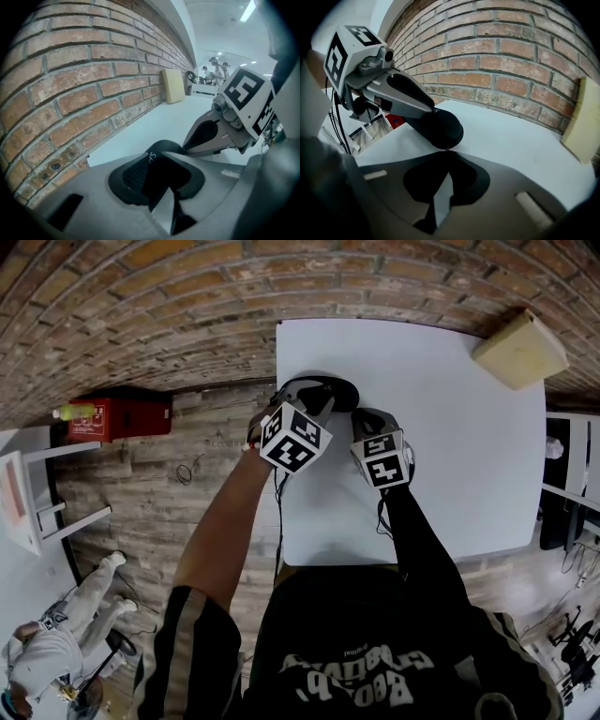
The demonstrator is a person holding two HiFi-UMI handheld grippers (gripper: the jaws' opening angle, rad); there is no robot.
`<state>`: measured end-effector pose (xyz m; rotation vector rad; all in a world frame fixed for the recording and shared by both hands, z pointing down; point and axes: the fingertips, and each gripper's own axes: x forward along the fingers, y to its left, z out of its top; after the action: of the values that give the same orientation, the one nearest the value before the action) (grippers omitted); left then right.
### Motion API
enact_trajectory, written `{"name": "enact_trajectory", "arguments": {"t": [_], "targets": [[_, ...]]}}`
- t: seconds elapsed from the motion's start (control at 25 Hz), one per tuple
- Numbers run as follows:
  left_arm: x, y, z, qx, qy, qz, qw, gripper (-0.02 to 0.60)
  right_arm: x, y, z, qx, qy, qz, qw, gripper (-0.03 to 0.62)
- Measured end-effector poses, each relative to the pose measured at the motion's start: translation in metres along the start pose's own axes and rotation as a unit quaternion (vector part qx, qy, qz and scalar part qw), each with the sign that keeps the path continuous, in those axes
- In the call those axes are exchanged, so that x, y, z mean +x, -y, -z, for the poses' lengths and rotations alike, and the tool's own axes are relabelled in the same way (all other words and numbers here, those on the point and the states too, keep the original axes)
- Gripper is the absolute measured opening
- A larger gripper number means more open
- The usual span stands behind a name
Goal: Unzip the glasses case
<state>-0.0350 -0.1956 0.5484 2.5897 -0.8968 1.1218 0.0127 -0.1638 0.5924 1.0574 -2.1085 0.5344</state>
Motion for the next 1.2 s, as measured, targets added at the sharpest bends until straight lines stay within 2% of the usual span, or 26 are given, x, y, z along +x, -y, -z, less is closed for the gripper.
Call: {"name": "enact_trajectory", "arguments": {"t": [0.44, 0.84, 1.2], "targets": [[-0.001, 0.0, 0.0, 0.002, 0.002, 0.004, 1.0, 0.086, 0.001, 0.015, -0.008, -0.094, -0.012, 0.004, 0.995, 0.014], [-0.002, 0.0, 0.001, -0.001, 0.004, 0.009, 0.9999, 0.086, 0.007, 0.021, -0.014, -0.217, -0.031, -0.012, 0.976, 0.014], [-0.001, 0.0, 0.001, -0.002, 0.003, 0.011, 0.9999, 0.084, 0.015, 0.027, -0.021, -0.275, -0.033, -0.025, 0.96, 0.014]]}}
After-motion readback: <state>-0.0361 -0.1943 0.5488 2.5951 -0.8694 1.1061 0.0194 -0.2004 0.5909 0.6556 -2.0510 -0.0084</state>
